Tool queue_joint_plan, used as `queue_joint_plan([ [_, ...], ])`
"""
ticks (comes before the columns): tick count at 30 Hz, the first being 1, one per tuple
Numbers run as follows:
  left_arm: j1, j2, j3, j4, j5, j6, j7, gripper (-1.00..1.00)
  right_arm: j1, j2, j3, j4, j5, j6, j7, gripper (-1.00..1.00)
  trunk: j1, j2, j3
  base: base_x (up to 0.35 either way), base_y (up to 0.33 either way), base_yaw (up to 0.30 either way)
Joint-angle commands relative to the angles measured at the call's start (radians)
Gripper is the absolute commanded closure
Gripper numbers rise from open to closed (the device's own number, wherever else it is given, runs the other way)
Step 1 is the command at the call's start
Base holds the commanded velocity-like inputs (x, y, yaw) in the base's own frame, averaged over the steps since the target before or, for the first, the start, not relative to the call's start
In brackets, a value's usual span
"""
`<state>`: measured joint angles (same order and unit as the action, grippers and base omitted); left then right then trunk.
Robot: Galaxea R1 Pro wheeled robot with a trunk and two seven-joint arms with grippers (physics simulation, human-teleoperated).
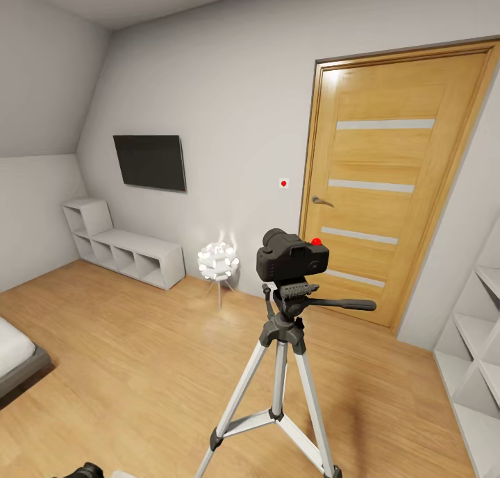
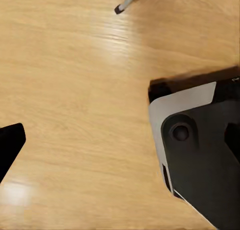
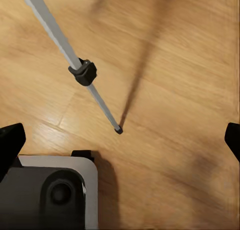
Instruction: Attach the digital camera to the camera tripod in the bedroom.
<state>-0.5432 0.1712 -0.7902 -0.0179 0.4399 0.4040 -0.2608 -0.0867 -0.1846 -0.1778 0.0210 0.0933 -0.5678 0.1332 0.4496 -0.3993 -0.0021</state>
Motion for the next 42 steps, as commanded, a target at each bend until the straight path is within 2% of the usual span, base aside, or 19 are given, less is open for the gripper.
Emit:
queue_joint_plan([
  [1, 0.098, 0.003, -0.006, -0.001, 0.011, 0.007, 0.000, -1.00, 0.000, -0.002, -0.008, 0.039, 0.010, 0.006, -0.079, -1.00, 0.000, -0.001, 0.000, 0.000, 0.000, 0.000],
  [3, 0.117, 0.003, -0.005, -0.001, 0.012, 0.008, 0.000, -1.00, 0.000, -0.002, -0.008, 0.043, 0.010, 0.020, -0.089, -1.00, 0.000, -0.001, 0.000, 0.000, 0.000, 0.000],
  [6, 0.155, 0.004, -0.003, -0.001, 0.022, 0.008, 0.001, -1.00, 0.000, -0.002, -0.008, 0.048, 0.010, 0.082, -0.100, -1.00, 0.000, -0.001, 0.000, 0.000, 0.000, 0.000],
  [9, 0.189, 0.007, -0.001, -0.001, 0.053, 0.009, 0.001, -1.00, -0.001, -0.002, -0.008, 0.050, 0.010, 0.169, -0.104, -1.00, 0.000, -0.001, 0.000, 0.000, 0.000, 0.000],
  [10, 0.248, 0.018, 0.000, 0.000, 0.172, 0.010, 0.001, -1.00, 0.000, 0.001, -0.008, 0.052, 0.011, 0.338, -0.106, -1.00, 0.000, -0.001, 0.000, 0.000, 0.000, 0.000],
  [13, 0.274, 0.018, 0.000, 0.000, 0.193, 0.010, 0.002, -1.00, 0.003, 0.005, -0.008, 0.052, 0.011, 0.392, -0.107, -1.00, 0.000, -0.001, 0.000, 0.000, 0.000, 0.000],
  [24, 0.345, 0.007, 0.000, 0.000, 0.199, 0.010, 0.002, -1.00, 0.023, 0.012, -0.008, 0.053, 0.011, 0.422, -0.108, -1.00, 0.000, -0.001, 0.000, 0.000, 0.000, 0.000],
  [30, 0.374, -0.005, 0.000, 0.000, 0.200, 0.010, 0.003, -1.00, 0.057, 0.013, -0.008, 0.054, 0.011, 0.425, -0.122, -1.00, 0.000, -0.001, 0.000, 0.000, 0.000, 0.000],
  [42, 0.388, -0.033, 0.002, -0.003, 0.200, 0.009, 0.001, -1.00, 0.068, 0.014, -0.016, 0.050, 0.009, 0.404, -0.126, -1.00, 0.000, -0.001, 0.000, 0.000, 0.000, 0.000],
])
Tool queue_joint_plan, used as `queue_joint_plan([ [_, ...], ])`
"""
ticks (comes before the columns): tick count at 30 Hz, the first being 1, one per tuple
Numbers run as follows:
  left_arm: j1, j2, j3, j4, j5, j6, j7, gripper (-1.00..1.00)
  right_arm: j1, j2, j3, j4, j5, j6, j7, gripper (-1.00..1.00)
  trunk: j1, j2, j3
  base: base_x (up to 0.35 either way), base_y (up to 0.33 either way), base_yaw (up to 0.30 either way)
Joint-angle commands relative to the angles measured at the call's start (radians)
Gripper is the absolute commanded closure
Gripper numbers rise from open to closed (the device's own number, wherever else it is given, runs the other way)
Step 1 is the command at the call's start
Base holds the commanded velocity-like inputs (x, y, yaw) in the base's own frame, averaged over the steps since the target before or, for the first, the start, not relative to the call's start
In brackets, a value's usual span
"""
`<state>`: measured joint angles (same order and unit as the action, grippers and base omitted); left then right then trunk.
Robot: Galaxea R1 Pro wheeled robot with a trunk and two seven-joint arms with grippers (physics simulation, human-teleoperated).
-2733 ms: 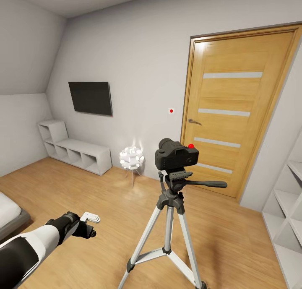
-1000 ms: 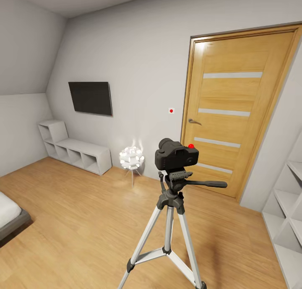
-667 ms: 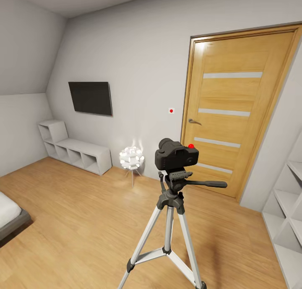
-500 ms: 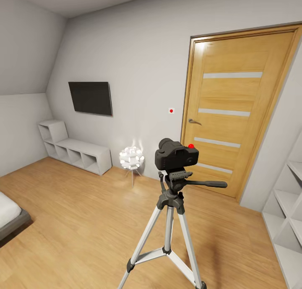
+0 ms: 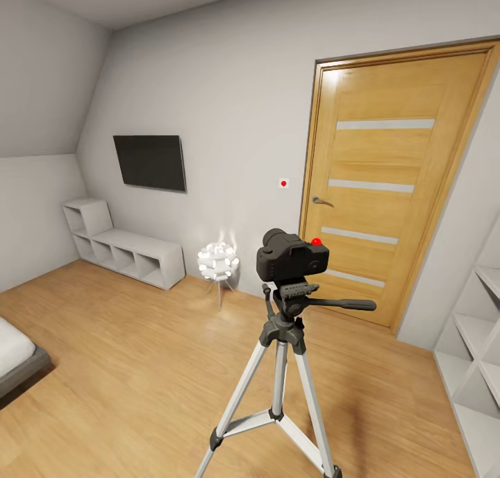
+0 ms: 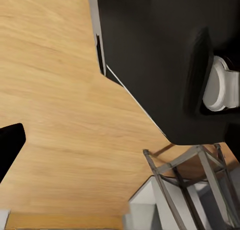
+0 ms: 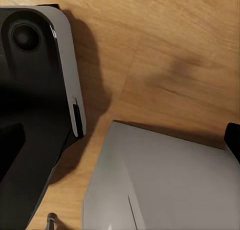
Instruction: Attach the digital camera to the camera tripod in the bedroom.
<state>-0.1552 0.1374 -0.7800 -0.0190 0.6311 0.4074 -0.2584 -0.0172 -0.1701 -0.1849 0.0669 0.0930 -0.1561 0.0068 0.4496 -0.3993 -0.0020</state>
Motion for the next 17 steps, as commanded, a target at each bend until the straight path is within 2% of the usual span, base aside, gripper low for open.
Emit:
queue_joint_plan([
  [1, 0.000, -0.003, -0.008, -0.002, 0.009, 0.005, -0.002, -1.00, -0.001, 0.000, -0.009, 0.003, 0.010, -0.012, 0.001, -1.00, 0.000, -0.001, 0.000, 0.000, 0.000, 0.000],
  [17, 0.000, -0.015, -0.009, -0.003, 0.008, 0.002, -0.004, -1.00, -0.001, 0.001, -0.010, 0.001, 0.010, -0.019, 0.001, -1.00, 0.000, -0.001, 0.000, 0.000, 0.000, 0.000],
])
